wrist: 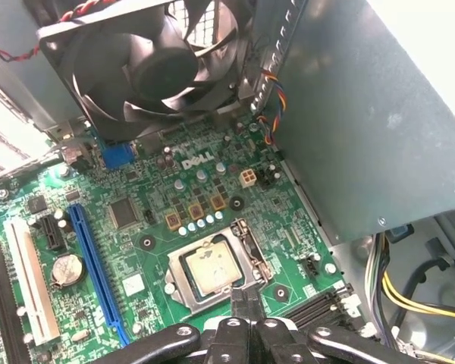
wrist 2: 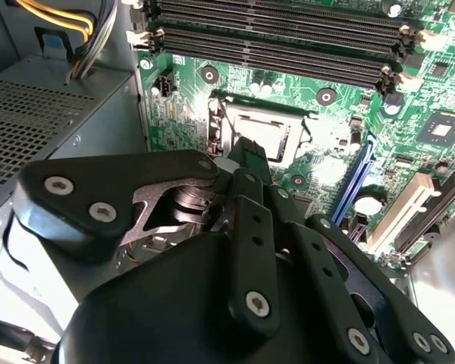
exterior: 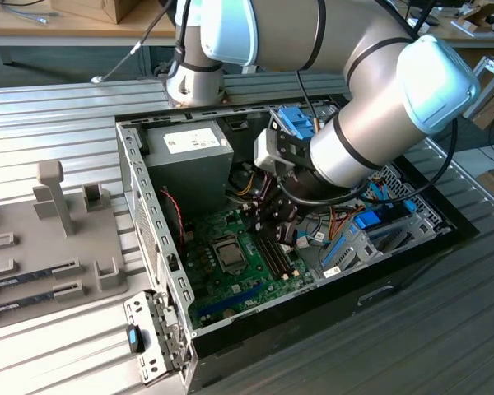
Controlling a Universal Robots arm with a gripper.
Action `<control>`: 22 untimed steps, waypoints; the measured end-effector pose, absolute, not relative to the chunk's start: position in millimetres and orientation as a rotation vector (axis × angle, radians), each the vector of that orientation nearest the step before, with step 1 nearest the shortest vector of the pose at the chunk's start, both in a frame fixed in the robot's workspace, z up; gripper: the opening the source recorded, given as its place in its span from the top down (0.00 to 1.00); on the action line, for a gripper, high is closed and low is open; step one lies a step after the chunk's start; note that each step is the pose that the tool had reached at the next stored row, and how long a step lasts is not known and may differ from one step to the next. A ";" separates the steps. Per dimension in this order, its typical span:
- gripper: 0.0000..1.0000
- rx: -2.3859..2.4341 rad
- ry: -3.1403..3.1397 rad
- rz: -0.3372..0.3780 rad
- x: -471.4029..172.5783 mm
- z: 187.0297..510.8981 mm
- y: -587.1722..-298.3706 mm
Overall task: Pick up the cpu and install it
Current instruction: 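Install the first cpu locking lever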
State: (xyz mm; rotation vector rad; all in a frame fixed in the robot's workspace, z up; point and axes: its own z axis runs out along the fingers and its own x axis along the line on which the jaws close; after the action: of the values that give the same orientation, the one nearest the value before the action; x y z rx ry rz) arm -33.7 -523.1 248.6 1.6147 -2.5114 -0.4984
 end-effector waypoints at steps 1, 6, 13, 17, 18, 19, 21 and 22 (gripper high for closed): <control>0.89 1.614 -2.510 -0.500 -32.8 248.0 -523.2; 0.89 1.611 -2.508 -0.500 -31.5 243.9 -523.2; 0.89 1.610 -2.507 -0.494 -31.0 242.6 -523.4; 0.89 1.610 -2.507 -0.494 -30.9 251.7 -523.4; 0.89 1.610 -2.507 -0.494 -30.9 254.4 -523.4; 0.89 1.610 -2.507 -0.494 -30.9 256.1 -523.4; 0.89 1.609 -2.507 -0.492 -30.9 257.3 -516.5; 0.89 1.609 -2.507 -0.491 -30.9 257.2 -510.5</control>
State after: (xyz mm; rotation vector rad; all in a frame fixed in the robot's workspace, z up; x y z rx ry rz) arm -30.9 -510.5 257.2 1.6090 -2.5068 -0.4912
